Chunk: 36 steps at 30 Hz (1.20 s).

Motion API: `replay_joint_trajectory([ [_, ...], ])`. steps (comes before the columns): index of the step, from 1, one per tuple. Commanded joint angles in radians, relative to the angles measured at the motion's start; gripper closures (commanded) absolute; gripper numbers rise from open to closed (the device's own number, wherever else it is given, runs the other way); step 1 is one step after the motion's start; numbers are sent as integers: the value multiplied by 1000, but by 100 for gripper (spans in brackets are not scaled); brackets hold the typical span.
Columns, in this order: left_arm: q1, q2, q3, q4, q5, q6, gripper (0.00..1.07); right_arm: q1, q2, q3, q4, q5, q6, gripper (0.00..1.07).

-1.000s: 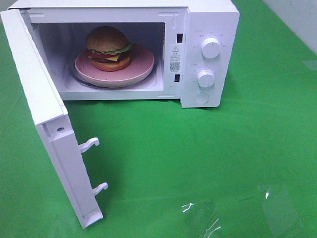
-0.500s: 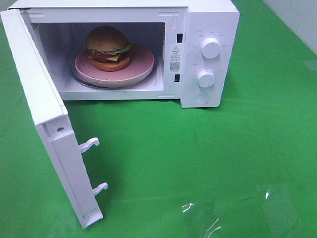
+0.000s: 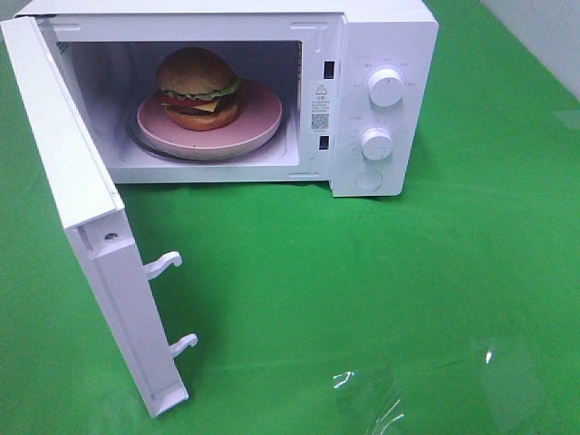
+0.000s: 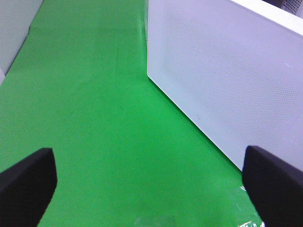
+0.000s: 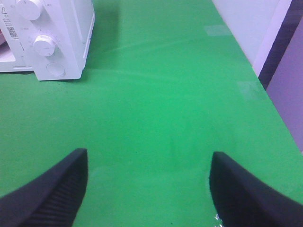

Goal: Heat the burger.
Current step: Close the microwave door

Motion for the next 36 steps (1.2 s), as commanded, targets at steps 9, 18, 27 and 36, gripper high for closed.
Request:
replay_joint_trajectory([
  [9, 4, -19, 2, -3, -4, -6, 6, -4, -25, 3, 4, 1, 3, 39],
  [18, 4, -19, 2, -1, -4, -6, 6, -4, -25, 3, 4, 1, 3, 40],
  [27, 4, -19, -24, 103, -62, -35, 6, -4, -25, 3, 4, 1, 3, 41],
  [36, 4, 69, -25, 120, -179, -59, 38, -4, -25, 3, 4, 1, 3, 41],
])
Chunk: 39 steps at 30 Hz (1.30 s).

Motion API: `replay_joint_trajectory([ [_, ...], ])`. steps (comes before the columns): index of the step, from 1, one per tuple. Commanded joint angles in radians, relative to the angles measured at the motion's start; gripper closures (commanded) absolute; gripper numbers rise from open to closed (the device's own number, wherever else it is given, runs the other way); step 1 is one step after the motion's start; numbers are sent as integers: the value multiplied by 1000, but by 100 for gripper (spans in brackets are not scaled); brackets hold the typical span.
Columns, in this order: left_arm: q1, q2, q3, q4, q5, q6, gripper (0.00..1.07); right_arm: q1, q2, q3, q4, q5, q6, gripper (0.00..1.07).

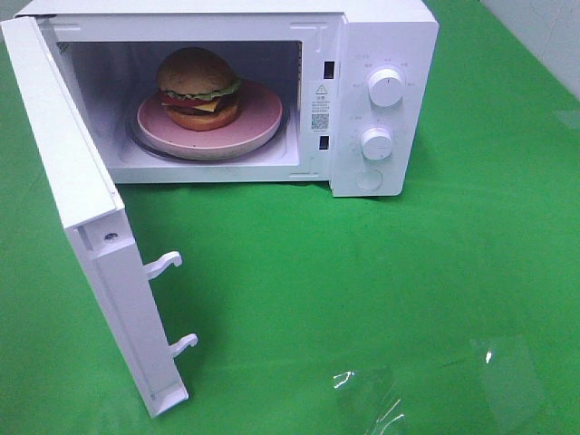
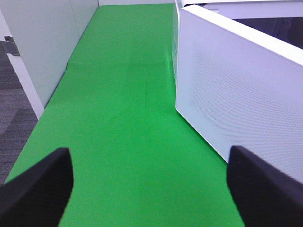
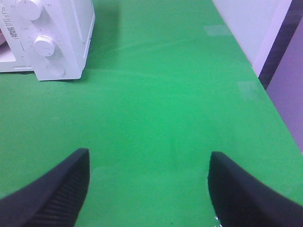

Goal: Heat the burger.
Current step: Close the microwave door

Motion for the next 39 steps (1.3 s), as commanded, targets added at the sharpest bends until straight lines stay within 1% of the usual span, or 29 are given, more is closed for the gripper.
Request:
replay_joint_trajectory([
  [1, 4, 69, -9, 4, -87, -23, 50, -4, -25, 3, 4, 1, 3, 41],
  [2, 4, 69, -9, 4, -87, -23, 50, -4, -25, 3, 4, 1, 3, 41],
  [4, 4, 139, -9, 4, -183, -22, 68, -4, -25, 3, 4, 1, 3, 41],
  [5, 4, 139, -9, 4, -183, -22, 68, -4, -25, 3, 4, 1, 3, 41],
  [6, 4, 173, -9, 4, -233, -22, 77, -4, -25, 3, 4, 1, 3, 41],
  [7, 4, 173, -9, 4, -233, -22, 77, -4, -25, 3, 4, 1, 3, 41],
  [8, 4, 207, 1, 4, -279, -22, 88, -4, -25, 3, 4, 1, 3, 41],
  [9, 4, 207, 1, 4, -279, -22, 88, -4, -25, 3, 4, 1, 3, 41],
  [10, 4, 220, 10, 4, -304, -22, 94, -4, -25, 3, 4, 1, 3, 41],
  [11, 4, 220, 10, 4, -304, -22, 94, -4, -25, 3, 4, 1, 3, 41],
  [12, 4, 250, 27, 2, -351, -22, 103, -4, -25, 3, 4, 1, 3, 41],
  [13, 4, 250, 27, 2, -351, -22, 103, -4, -25, 3, 4, 1, 3, 41],
  [14, 4, 275, 44, 2, -388, -22, 107, -4, -25, 3, 4, 1, 3, 41],
  [15, 4, 300, 68, 2, -436, -22, 107, -4, -25, 3, 4, 1, 3, 41],
  [16, 4, 300, 68, 2, -436, -22, 107, -4, -25, 3, 4, 1, 3, 41],
  [17, 4, 320, 95, 2, -482, -22, 107, -4, -25, 3, 4, 1, 3, 41],
  [20, 4, 329, 110, 2, -509, -22, 107, -4, -25, 3, 4, 1, 3, 41],
  [22, 4, 356, 174, -11, -636, -22, 107, -4, -25, 3, 4, 1, 3, 41],
  [23, 4, 356, 174, -11, -636, -22, 107, -4, -25, 3, 4, 1, 3, 41],
  [24, 4, 366, 206, -22, -698, -22, 107, -4, -25, 3, 4, 1, 3, 41],
  [25, 4, 366, 206, -22, -698, -22, 107, -4, -25, 3, 4, 1, 3, 41],
  [26, 4, 377, 240, -26, -758, -22, 107, -4, -25, 3, 4, 1, 3, 41],
  [27, 4, 377, 240, -26, -758, -22, 107, -4, -25, 3, 4, 1, 3, 41],
  [29, 4, 395, 281, -26, -848, -22, 107, -4, -25, 3, 4, 1, 3, 41],
  [35, 4, 438, 321, -26, -943, -22, 107, -4, -25, 3, 4, 1, 3, 41],
  [36, 4, 462, 331, -26, -995, -22, 107, -4, -25, 3, 4, 1, 3, 41],
  [37, 4, 462, 331, -26, -995, -22, 107, -4, -25, 3, 4, 1, 3, 41],
  [38, 4, 495, 341, -26, -1057, -22, 107, -4, -25, 3, 4, 1, 3, 41],
  [39, 4, 495, 341, -26, -1057, -22, 107, -4, -25, 3, 4, 1, 3, 41],
])
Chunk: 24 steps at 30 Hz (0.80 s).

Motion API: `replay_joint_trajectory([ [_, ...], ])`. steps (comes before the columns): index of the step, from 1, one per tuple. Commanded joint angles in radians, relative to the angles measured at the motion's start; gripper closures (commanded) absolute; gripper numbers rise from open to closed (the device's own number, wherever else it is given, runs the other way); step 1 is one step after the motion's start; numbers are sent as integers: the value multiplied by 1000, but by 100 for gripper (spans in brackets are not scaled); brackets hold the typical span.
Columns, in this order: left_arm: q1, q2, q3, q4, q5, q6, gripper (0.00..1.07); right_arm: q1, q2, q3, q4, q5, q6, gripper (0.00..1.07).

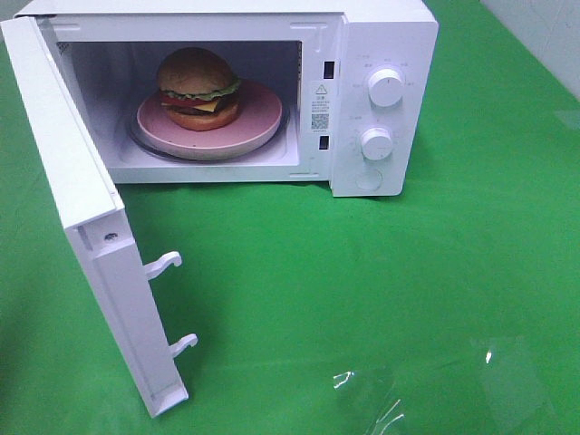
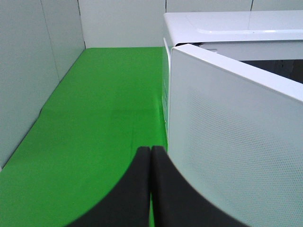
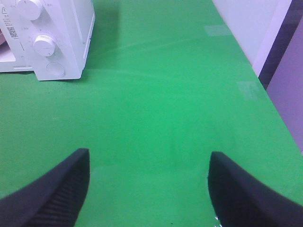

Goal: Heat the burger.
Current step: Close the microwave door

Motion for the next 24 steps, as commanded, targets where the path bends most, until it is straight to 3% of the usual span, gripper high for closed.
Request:
replay_joint_trajectory([
  [1, 4, 66, 21, -8, -156, -12, 107, -4, -25, 3, 4, 1, 3, 41],
  [19, 1, 502, 30, 34, -483, -20, 107, -4, -25, 3, 4, 1, 3, 41],
  [24, 0, 622, 26, 89, -583, -91, 107, -4, -25, 3, 4, 1, 3, 41],
])
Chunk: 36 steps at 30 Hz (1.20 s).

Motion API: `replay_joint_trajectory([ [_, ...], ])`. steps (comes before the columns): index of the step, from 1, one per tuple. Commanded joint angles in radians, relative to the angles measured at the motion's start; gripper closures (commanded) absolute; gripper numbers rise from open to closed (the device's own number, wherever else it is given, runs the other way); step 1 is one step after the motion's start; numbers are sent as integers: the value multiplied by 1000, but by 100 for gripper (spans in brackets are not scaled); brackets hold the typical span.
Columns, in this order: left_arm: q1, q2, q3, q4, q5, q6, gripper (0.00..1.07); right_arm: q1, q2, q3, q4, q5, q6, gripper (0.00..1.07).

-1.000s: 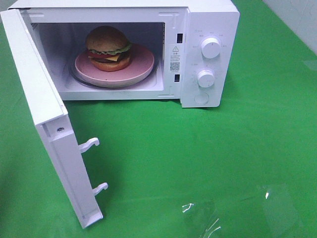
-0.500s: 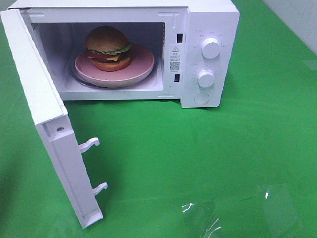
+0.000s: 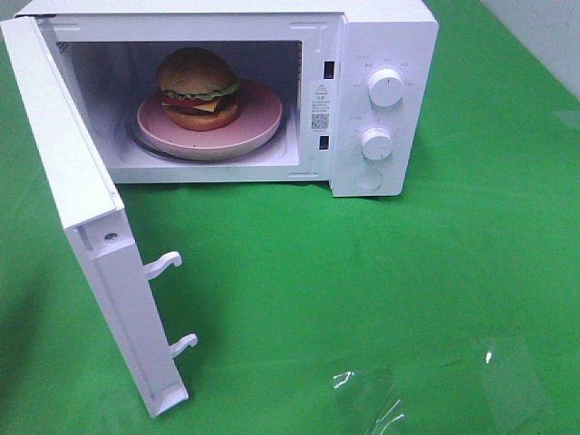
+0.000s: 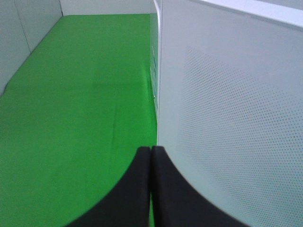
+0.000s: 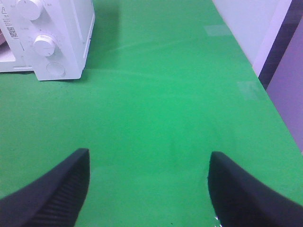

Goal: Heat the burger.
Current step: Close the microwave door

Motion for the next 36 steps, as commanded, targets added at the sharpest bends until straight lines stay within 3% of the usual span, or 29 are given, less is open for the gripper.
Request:
replay_joint_trajectory([
  [1, 0, 60, -3, 51, -98, -52, 107, -4, -25, 3, 4, 1, 3, 41],
  [9, 0, 127, -21, 195, -146, -89, 107, -4, -25, 3, 4, 1, 3, 42],
  [18, 0, 256, -48, 391, -279, -184, 107, -4, -25, 3, 4, 1, 3, 43],
  [26, -8, 326, -49, 401, -352, -216, 107, -4, -25, 3, 4, 1, 3, 43],
  [31, -72, 378, -72, 384, -355, -213, 107, -4, -25, 3, 4, 1, 3, 43],
  [36, -162, 440, -98, 298, -357, -183, 107, -4, -25, 3, 4, 1, 3, 43],
])
